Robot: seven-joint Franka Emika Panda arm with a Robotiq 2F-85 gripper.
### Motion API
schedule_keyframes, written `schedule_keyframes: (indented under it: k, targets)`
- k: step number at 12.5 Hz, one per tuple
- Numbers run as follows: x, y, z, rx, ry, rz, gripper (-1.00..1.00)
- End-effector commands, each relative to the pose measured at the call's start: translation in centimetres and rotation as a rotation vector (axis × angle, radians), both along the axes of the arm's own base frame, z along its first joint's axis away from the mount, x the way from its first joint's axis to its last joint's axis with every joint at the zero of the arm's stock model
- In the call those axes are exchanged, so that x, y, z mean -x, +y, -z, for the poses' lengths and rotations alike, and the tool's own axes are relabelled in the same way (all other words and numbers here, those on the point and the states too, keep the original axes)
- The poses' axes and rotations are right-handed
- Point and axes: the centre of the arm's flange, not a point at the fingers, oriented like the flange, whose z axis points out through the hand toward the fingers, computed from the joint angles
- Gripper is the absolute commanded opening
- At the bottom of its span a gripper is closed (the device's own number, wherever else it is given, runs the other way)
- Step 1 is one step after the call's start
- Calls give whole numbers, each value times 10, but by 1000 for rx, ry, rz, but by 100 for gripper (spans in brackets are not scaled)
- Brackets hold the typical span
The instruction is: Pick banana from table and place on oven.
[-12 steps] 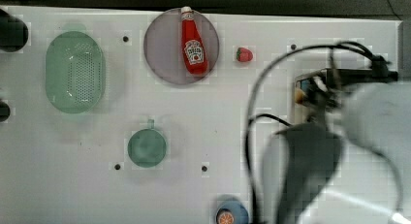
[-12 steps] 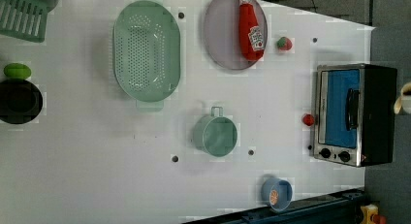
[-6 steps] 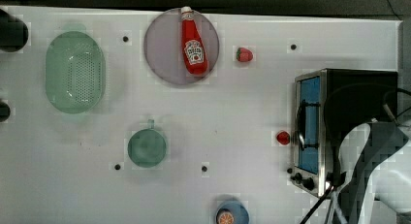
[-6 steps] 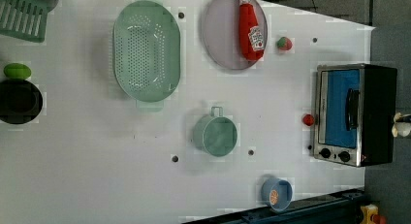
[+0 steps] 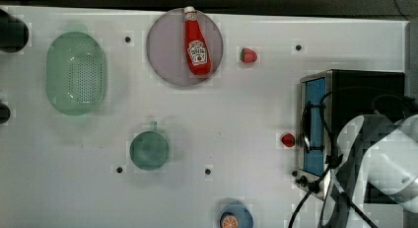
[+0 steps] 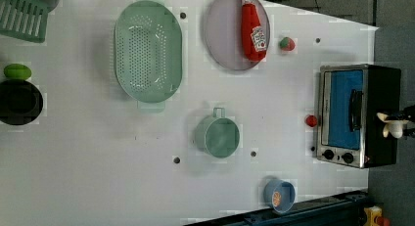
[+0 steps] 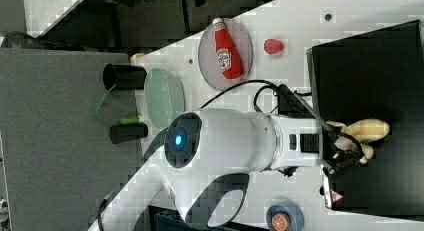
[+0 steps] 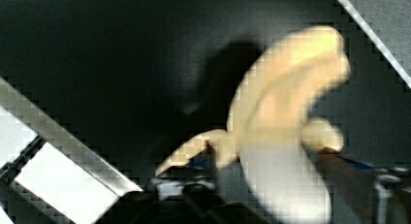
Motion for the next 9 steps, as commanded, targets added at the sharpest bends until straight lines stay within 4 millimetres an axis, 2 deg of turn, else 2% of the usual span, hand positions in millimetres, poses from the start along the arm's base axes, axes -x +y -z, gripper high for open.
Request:
schedule_keyframes:
  k: [1, 2, 4, 5, 7, 9]
  targets:
    - [-22, 12, -45, 30, -89, -97, 81]
    - [-23, 10, -63, 44, -115, -115, 100]
    - [-26, 12, -114, 62, -151, -187, 100]
    - [-27, 25, -138, 33, -145, -230, 100]
    - [-27, 68, -173, -59, -97, -261, 100]
    - [-35, 127, -200, -97, -99, -166, 100]
